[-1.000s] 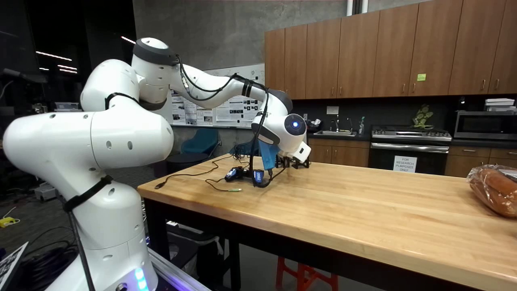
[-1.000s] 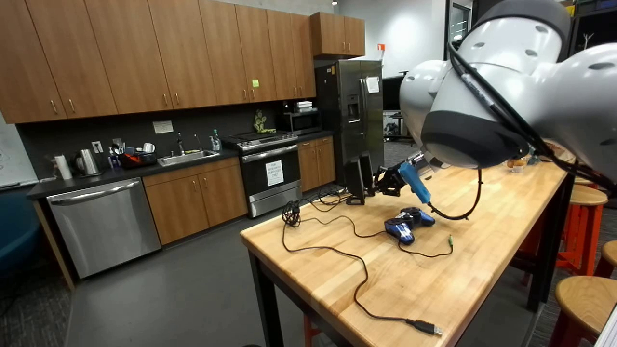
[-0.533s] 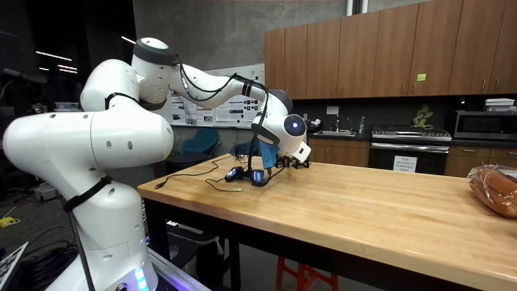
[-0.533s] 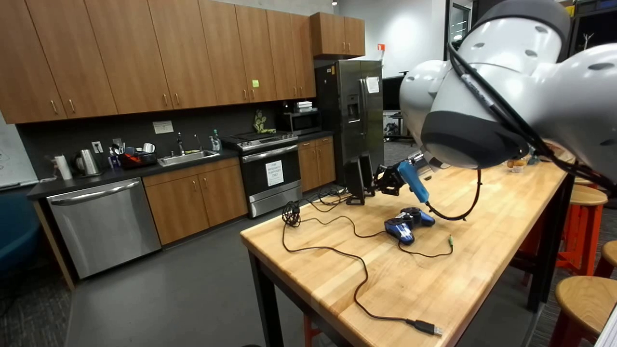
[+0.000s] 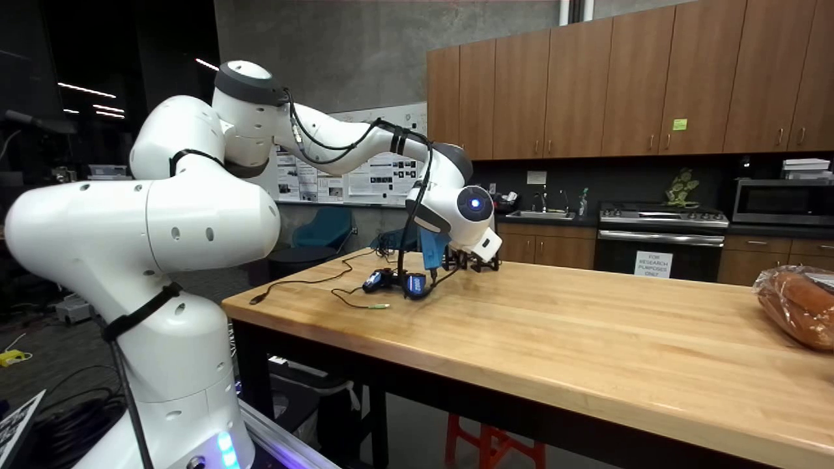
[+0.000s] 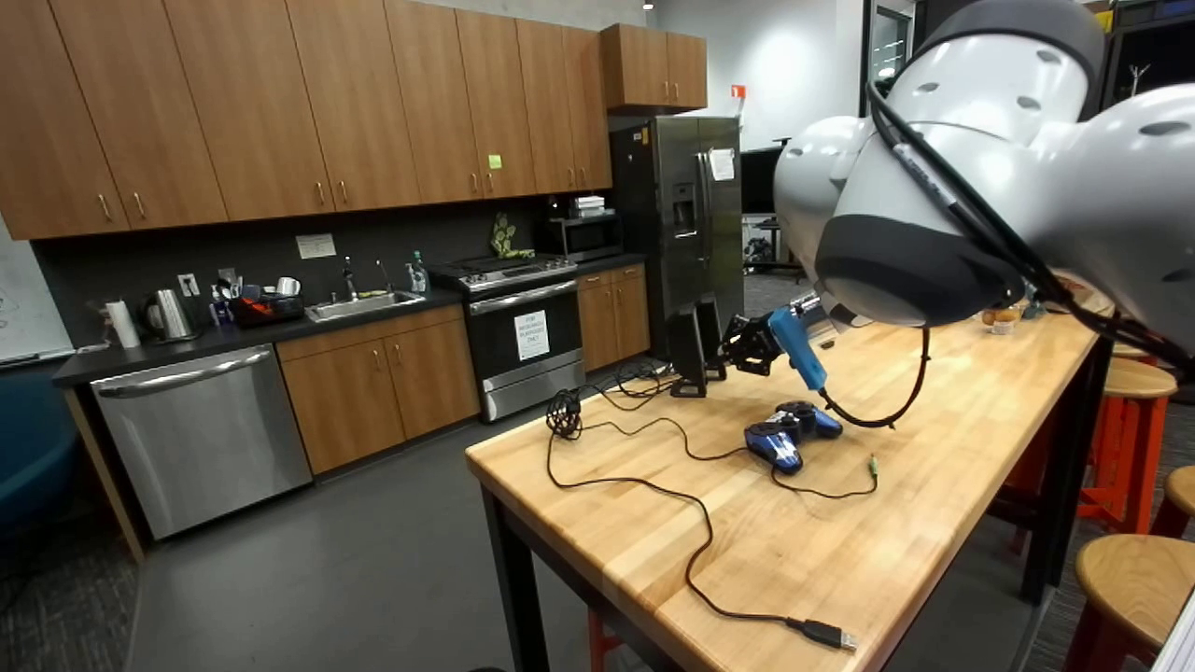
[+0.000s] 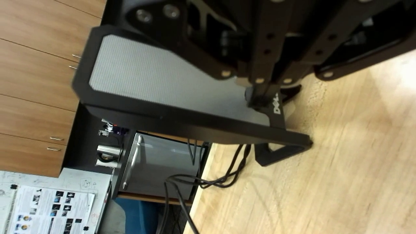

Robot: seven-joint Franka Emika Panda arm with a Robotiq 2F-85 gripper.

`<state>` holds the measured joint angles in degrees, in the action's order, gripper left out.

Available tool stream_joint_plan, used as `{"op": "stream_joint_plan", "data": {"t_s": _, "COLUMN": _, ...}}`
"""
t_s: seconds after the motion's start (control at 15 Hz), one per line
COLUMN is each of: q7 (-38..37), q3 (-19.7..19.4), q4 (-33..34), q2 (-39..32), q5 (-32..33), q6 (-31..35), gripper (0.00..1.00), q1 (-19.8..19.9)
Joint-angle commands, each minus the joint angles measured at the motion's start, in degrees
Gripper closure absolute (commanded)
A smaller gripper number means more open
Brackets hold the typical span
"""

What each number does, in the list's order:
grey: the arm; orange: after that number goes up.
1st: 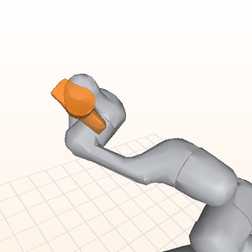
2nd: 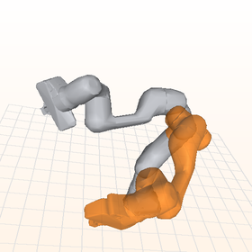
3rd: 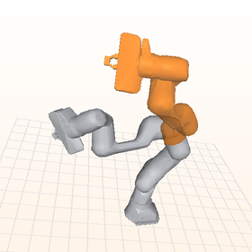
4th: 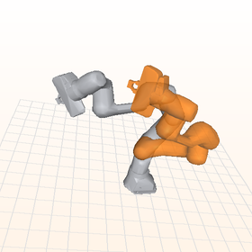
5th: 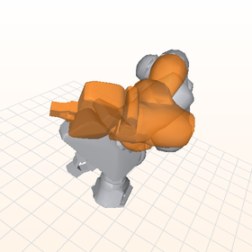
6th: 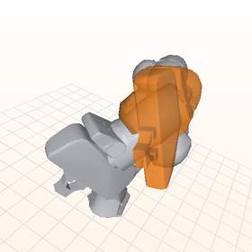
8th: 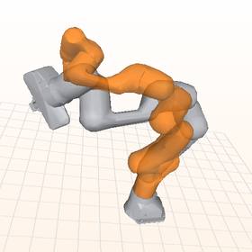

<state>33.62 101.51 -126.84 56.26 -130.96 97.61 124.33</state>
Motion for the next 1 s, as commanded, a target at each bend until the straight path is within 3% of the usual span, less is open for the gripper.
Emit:
{"op": "stream_joint_plan", "data": {"t_s": 0.0, "q7": 2.8, "q3": -1.0, "q4": -0.1, "q2": 1.6, "q5": -1.0, "q6": -1.3, "gripper": 1.00, "q1": -0.1}}
{"op": "stream_joint_plan", "data": {"t_s": 0.53, "q7": 10.4, "q3": -1.8, "q4": 0.2, "q2": 4.0, "q5": 2.3, "q6": -1.9, "gripper": 1.00, "q1": 0.1}}
{"op": "stream_joint_plan", "data": {"t_s": 0.93, "q7": 10.6, "q3": -2.9, "q4": 0.6, "q2": 4.8, "q5": 11.4, "q6": -5.8, "gripper": 1.00, "q1": 0.7}}
